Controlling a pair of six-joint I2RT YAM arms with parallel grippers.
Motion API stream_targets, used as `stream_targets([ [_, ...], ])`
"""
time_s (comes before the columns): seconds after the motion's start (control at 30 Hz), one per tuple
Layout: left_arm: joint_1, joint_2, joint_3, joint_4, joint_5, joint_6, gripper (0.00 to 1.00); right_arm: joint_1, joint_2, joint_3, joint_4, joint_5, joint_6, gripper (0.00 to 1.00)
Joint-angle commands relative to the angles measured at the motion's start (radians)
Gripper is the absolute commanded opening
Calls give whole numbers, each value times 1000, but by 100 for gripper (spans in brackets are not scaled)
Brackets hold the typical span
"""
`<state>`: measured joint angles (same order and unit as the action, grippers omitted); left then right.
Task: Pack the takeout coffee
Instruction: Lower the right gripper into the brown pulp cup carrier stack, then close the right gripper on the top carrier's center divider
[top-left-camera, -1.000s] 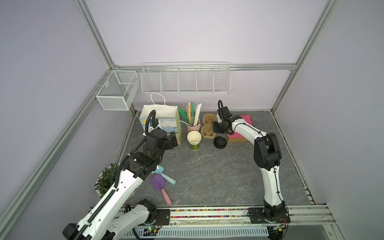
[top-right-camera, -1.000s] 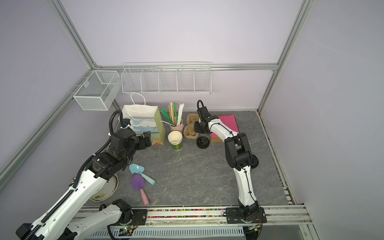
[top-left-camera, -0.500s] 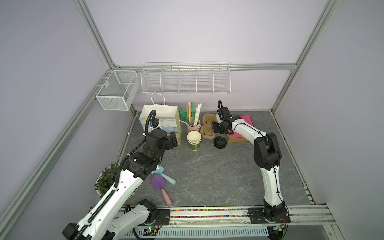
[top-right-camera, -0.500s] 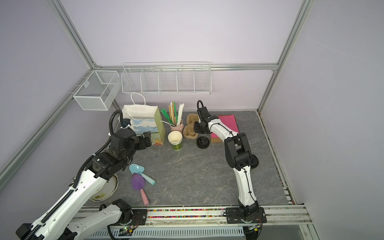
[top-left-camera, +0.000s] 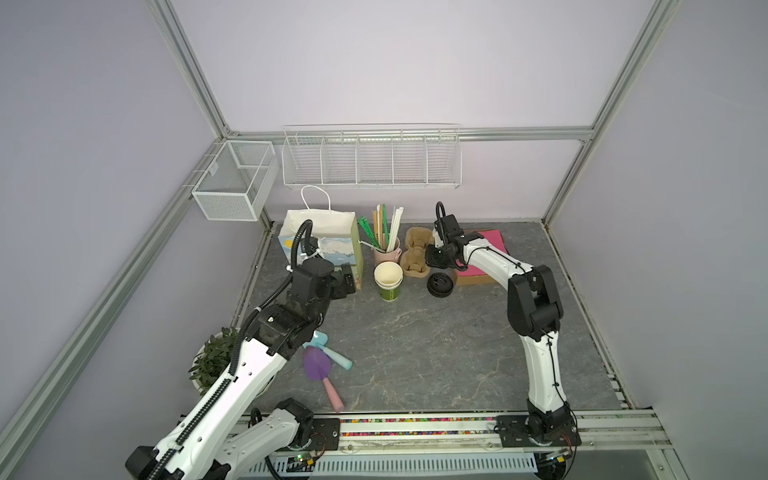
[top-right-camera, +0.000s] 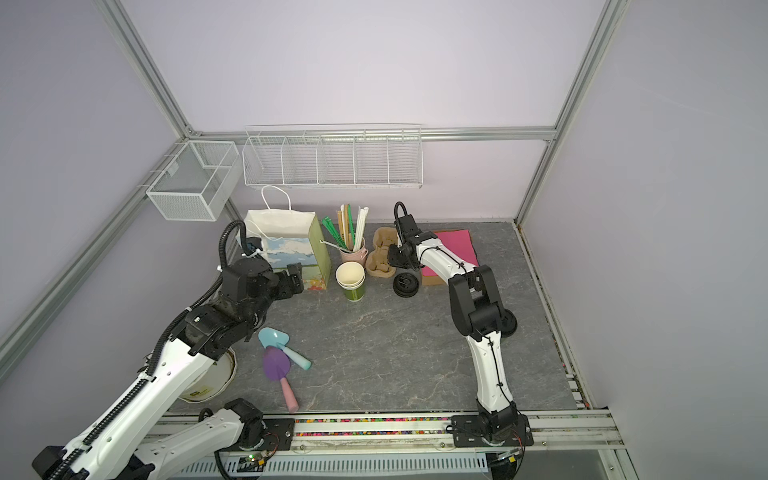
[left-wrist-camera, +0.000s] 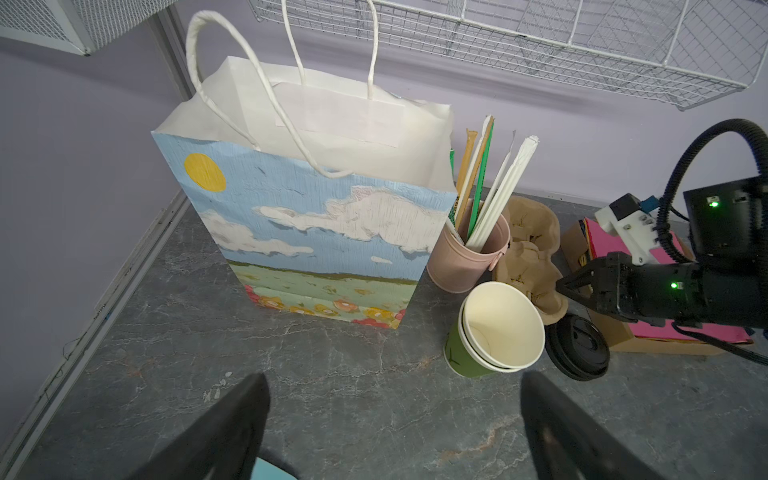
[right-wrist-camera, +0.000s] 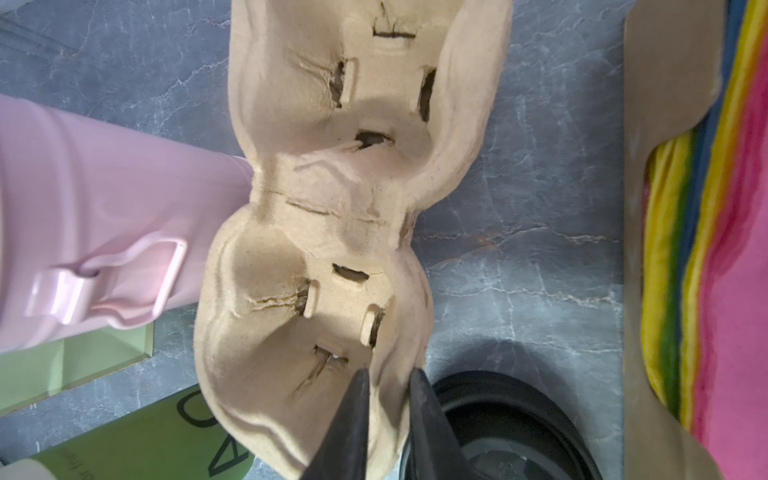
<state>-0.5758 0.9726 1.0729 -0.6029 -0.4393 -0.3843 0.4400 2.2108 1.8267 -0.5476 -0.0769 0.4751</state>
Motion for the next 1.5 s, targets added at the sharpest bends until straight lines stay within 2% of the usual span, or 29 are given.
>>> stream_targets([
  [0.0,4,4,-18,6,8,10,94,-4,22,-20,23,-22,8,17],
  [0.27,4,6,-18,6,13,9,94,-4,-2,-23,24,-14,2,7],
  [1.23,4,10,-16,6,22,9,94,-32,-118,-107,141,-104,55,7],
  [1.47,4,20,-13,3,30,9,94,-39,-96,-80,90,-93,49,7],
])
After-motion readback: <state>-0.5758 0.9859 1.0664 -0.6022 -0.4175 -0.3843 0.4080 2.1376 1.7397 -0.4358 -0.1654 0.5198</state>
